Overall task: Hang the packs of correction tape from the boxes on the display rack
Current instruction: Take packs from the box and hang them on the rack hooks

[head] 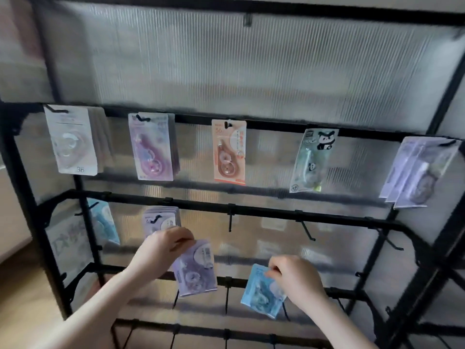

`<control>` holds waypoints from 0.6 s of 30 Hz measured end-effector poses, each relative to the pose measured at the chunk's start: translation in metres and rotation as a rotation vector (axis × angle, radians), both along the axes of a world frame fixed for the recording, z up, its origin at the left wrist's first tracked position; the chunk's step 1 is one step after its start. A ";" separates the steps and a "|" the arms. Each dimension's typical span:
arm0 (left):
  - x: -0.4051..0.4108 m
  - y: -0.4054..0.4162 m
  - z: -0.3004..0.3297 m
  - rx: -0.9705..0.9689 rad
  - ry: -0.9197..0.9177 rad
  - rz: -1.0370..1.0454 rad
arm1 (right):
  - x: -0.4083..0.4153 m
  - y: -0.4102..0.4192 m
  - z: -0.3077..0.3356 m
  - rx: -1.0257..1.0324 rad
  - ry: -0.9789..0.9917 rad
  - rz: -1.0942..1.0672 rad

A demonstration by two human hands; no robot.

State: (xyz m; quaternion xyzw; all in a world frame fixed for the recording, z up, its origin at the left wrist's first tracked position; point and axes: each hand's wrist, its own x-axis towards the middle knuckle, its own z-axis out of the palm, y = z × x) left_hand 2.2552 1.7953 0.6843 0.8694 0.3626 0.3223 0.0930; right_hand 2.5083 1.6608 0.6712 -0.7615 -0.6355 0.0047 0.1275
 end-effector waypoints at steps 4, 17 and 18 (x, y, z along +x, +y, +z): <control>0.019 -0.003 0.027 0.075 -0.007 -0.063 | 0.017 -0.014 0.016 0.047 -0.009 -0.047; 0.138 -0.026 0.083 0.069 -0.113 -0.155 | 0.111 -0.062 0.036 0.090 -0.044 -0.132; 0.147 -0.027 0.085 0.079 -0.112 -0.168 | 0.119 -0.064 0.036 0.091 -0.051 -0.136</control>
